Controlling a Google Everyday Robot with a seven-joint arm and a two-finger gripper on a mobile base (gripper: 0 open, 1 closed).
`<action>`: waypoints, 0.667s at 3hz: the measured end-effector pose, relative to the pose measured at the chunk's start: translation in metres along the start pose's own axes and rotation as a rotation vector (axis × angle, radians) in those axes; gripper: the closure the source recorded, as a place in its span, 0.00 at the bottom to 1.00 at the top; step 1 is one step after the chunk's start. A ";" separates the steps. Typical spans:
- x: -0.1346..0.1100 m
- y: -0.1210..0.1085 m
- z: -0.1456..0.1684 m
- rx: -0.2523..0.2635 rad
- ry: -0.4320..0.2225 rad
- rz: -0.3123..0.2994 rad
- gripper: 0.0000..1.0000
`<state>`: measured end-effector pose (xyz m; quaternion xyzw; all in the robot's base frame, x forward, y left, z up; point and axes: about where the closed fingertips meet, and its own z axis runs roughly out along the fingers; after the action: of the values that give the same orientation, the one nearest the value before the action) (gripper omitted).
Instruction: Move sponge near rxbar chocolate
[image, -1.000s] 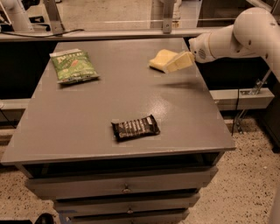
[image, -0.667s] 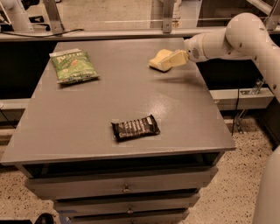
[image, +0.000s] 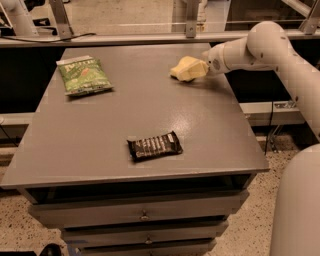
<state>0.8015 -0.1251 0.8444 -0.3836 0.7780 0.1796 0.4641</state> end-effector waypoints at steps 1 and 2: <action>0.003 0.000 0.004 -0.001 0.004 -0.005 0.41; 0.001 0.002 0.000 -0.004 -0.002 -0.012 0.63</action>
Offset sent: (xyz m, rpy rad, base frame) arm -0.0084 -0.0053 0.0102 -0.0037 -0.0264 0.0098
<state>0.7997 -0.1240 0.8438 -0.3890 0.7748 0.1787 0.4652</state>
